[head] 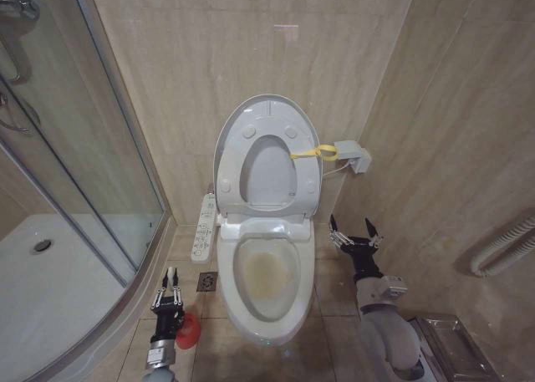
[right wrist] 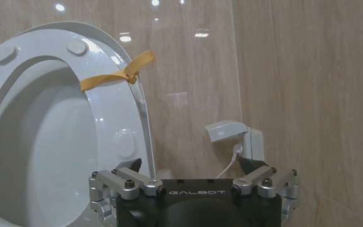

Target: Open the toilet lid, clean the toilet bowl with a toilet brush, close the toilet lid, and flush.

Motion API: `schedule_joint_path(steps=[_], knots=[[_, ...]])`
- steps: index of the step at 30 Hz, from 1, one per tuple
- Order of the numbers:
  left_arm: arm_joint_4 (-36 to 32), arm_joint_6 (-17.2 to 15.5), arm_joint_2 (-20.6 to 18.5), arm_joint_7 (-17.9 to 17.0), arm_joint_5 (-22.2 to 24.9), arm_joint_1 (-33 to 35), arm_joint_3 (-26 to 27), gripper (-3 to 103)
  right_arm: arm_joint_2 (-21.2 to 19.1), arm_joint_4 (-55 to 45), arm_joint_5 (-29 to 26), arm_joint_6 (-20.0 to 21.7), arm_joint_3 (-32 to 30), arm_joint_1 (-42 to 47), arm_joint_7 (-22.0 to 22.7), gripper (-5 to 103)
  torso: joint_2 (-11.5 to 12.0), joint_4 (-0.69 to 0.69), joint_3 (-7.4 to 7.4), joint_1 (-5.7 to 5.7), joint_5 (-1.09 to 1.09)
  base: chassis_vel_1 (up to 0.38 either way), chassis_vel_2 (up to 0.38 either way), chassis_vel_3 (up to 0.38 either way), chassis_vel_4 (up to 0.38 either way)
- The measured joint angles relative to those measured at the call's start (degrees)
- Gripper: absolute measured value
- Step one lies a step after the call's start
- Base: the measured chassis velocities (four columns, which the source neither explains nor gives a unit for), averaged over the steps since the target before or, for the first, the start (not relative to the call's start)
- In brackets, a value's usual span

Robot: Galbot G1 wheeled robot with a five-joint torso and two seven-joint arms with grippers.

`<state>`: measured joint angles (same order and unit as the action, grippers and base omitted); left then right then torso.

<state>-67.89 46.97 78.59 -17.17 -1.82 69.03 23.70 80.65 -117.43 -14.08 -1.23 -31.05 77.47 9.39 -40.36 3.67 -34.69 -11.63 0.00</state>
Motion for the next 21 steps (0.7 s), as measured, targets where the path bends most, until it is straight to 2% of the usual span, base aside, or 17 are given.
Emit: schedule_joint_path(steps=[15,21], knots=[[7.8,-0.1,0.2,2.4,1.6,-4.2,-1.9,21,0.0,0.0,0.0,0.0,0.0,0.0,0.0,100,0.0,-0.01,0.0,0.0,0.0,0.0,0.0,0.0,0.0],[13.3,-0.1,-0.3,4.1,2.0,-7.1,-3.3,21,0.0,0.0,0.0,0.0,0.0,0.0,0.0,100,0.0,0.0,0.0,0.0,0.0,0.0,0.0,0.0,0.0]])
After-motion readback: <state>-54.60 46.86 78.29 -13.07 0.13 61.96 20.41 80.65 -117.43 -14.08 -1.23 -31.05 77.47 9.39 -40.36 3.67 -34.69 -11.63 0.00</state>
